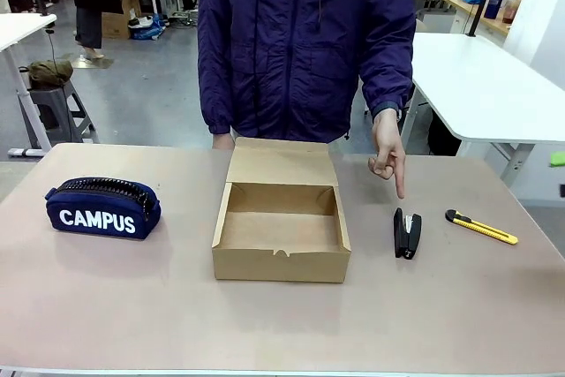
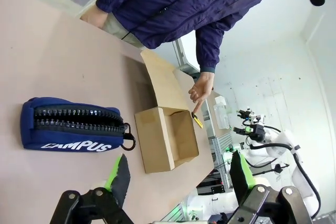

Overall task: Pack the item into the box.
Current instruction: Pick up the item indicated by the person and place it inside the Mailer Box.

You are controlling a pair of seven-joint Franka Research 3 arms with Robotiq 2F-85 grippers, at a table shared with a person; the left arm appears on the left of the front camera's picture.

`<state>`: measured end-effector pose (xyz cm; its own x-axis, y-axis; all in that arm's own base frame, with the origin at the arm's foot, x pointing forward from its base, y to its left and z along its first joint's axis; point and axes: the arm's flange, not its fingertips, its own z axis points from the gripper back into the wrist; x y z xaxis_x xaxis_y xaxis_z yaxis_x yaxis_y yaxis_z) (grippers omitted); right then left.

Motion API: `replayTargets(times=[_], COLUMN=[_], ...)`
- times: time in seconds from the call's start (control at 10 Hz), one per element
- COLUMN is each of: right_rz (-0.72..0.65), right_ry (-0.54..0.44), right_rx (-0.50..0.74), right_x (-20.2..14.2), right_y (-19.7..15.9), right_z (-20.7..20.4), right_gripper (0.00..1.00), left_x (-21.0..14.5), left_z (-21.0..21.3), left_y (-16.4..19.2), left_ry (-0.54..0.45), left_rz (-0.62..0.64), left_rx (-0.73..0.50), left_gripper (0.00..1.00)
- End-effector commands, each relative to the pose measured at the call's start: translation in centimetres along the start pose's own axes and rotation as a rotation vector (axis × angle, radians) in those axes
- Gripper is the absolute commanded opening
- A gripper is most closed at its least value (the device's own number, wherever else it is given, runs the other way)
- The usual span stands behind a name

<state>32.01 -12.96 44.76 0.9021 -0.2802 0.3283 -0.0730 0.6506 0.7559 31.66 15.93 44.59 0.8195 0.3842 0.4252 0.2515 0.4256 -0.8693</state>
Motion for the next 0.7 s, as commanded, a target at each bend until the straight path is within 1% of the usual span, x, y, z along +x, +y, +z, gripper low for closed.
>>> replayTargets(times=[0.0,0.2,0.3,0.5,0.6], right_rz=[0.000,0.060,0.083,0.089,0.073], right_ry=[0.051,0.134,0.203,0.299,0.327], right_rx=[-0.110,-0.187,-0.233,-0.366,-0.436], right_x=[-1.9,-2.5,-2.6,-2.6,-2.9], right_y=[4.0,6.9,8.0,9.0,9.2], right_z=[-5.3,-10.4,-13.5,-18.6,-20.8], right_gripper=[1.00,1.00,1.00,1.00,1.00], left_x=[0.1,0.1,0.1,0.1,0.1], left_z=[-0.1,-0.1,-0.1,-0.1,-0.1], left_y=[0.0,0.0,0.0,0.0,0.0], left_ry=[-0.019,-0.019,-0.019,-0.019,-0.019], left_rz=[-0.023,-0.023,-0.023,-0.023,-0.023], left_rx=[-0.026,-0.026,-0.026,-0.026,-0.026], left_gripper=[1.00,1.00,1.00,1.00,1.00])
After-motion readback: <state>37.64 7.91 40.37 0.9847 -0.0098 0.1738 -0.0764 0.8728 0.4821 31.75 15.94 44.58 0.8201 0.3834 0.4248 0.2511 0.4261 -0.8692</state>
